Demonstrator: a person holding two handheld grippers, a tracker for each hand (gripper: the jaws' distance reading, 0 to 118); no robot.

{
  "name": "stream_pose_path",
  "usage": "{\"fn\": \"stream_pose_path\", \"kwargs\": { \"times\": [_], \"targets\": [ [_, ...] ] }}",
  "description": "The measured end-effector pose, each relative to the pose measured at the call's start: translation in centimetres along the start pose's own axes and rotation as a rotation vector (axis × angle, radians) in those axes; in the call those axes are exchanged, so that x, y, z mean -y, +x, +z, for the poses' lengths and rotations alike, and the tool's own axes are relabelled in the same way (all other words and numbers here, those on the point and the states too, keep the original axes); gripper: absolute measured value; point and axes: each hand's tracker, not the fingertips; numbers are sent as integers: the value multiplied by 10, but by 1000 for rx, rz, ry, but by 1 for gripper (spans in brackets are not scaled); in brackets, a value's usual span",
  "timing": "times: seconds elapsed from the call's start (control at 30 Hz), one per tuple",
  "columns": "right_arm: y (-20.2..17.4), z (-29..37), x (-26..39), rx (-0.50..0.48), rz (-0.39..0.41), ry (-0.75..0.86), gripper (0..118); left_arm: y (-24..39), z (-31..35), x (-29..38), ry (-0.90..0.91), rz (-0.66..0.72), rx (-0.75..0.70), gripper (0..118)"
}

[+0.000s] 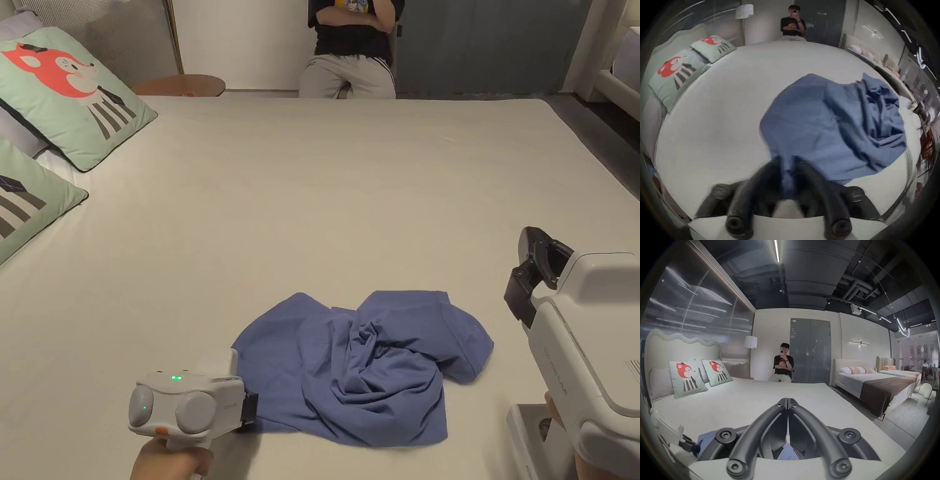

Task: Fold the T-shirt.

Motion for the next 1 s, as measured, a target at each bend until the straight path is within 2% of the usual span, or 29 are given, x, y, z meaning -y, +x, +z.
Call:
{"fn": "stream_pose_path", "kwargs": {
  "times": [0.07,0.17,0.23,0.27,0.3,0.33,0.37,0.4,0.43,0.67,0.8,0.83,0.87,0.93,0.97,1.0],
  "targets": [
    [2,-4,2,2,4,-11,0,4,7,-4,9,12,-44,3],
    [8,-15,7,12,3,-62,0,5,25,-13,81,12,-31,3],
    [14,-35,13,27,-3,-157,4,4,40,-22,139,24,21,3],
    [17,-49,18,35,2,-234,18,4,46,-26,160,33,41,3],
    [23,-65,25,27,-11,-308,39,5,52,-31,176,36,57,3],
    [26,-77,32,17,-31,-354,66,4,55,-35,197,33,70,3],
    [31,-94,42,2,-52,-426,100,5,60,-38,242,36,85,3],
    [35,-110,52,-7,-85,-489,117,6,63,-41,255,14,93,3],
    [38,-124,62,-12,-100,-554,118,7,63,-44,251,-2,92,3],
    [42,-184,126,-51,-195,-838,118,14,54,-52,245,-48,98,3],
    [30,-190,144,-80,-152,-892,118,13,48,-53,231,-39,105,3],
    [28,-188,149,-94,-154,-906,113,12,47,-53,228,-35,104,3],
    [27,-186,149,-116,-164,-911,88,11,45,-53,223,-31,105,3],
    [27,-184,148,-130,-170,-913,25,9,43,-52,216,-24,105,3],
    [26,-179,147,-139,-164,-906,9,7,43,-52,213,-20,107,3],
    [25,-176,141,-126,-144,-867,7,7,43,-52,211,-18,107,3]
  ]
}}
